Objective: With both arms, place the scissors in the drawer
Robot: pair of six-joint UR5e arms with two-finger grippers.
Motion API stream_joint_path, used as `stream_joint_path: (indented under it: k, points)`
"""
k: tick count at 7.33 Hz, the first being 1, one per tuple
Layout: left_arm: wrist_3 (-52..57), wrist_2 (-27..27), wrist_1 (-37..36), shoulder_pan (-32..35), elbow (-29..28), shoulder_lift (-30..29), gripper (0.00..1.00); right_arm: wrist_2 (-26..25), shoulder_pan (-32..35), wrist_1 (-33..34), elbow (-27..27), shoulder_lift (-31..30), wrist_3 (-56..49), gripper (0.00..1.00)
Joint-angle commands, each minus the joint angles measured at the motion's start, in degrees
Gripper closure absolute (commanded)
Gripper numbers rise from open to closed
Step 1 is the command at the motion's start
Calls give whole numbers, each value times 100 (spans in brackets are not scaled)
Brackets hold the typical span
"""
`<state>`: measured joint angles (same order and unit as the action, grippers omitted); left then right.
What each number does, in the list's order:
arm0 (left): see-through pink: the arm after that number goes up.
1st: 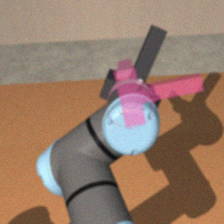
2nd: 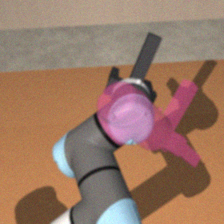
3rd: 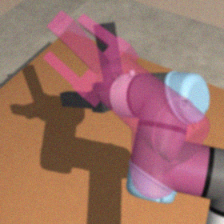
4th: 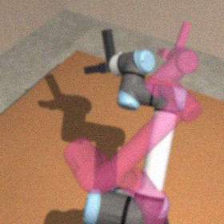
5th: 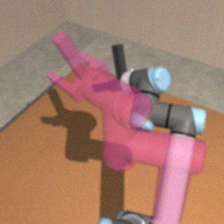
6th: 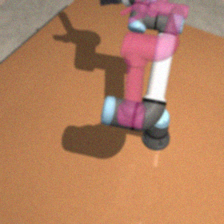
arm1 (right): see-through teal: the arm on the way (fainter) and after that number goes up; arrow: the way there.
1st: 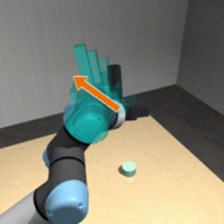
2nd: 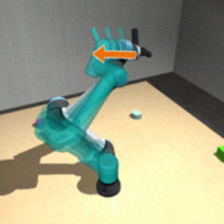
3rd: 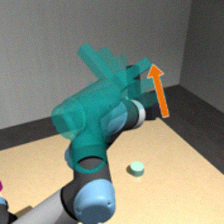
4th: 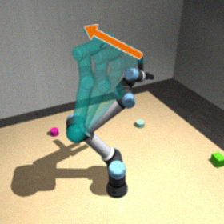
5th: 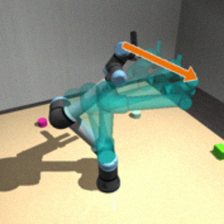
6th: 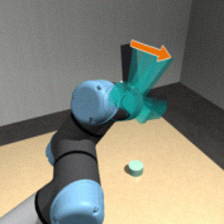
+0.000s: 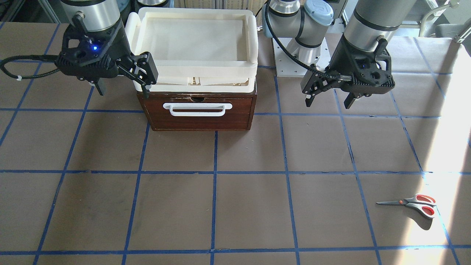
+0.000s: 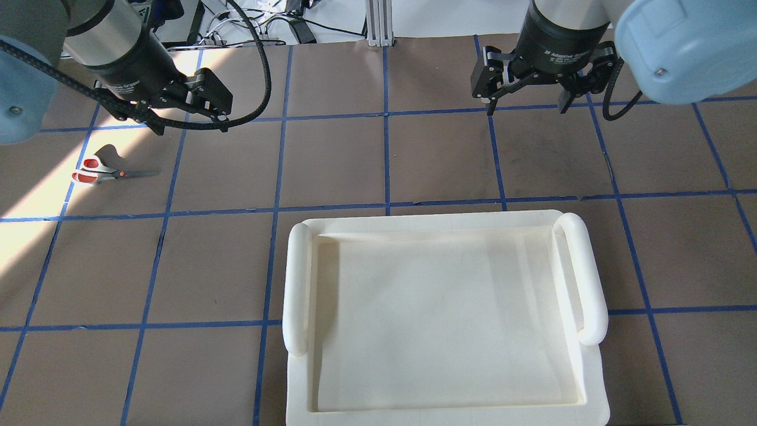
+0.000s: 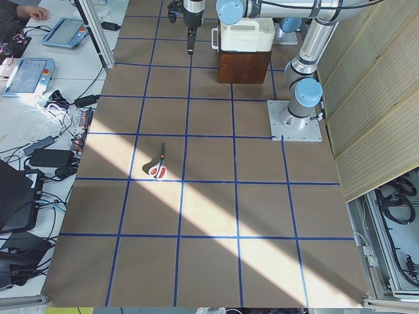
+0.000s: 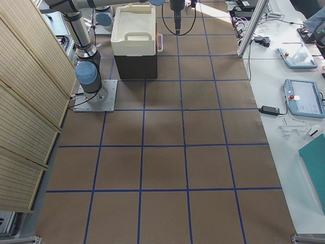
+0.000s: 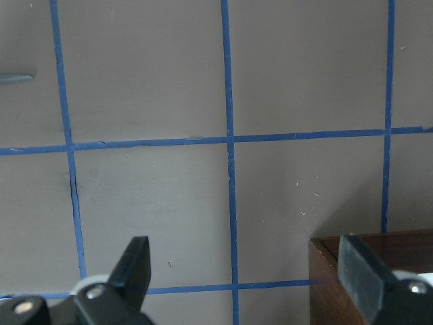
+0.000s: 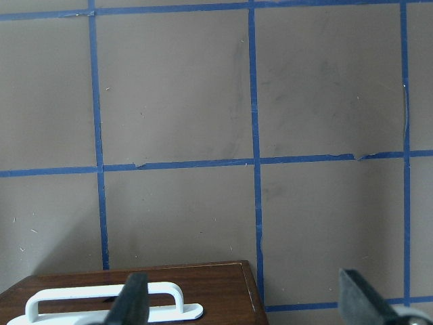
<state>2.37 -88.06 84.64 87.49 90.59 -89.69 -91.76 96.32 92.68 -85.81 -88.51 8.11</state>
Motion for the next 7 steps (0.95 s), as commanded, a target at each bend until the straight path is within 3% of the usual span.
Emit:
stream_joint_path:
  k: [1,5,7]
  points:
    - [-79,0,8,5,2,-4,0,-8,-8,-48,-6,-9,-3,0]
    - [-17,0,-36,-12,2,-75,0,97,140,4,-41,35,-89,0]
    - [-8,34,-53,-239,2,-92,0,97,535,13,-33,53,-1805,0]
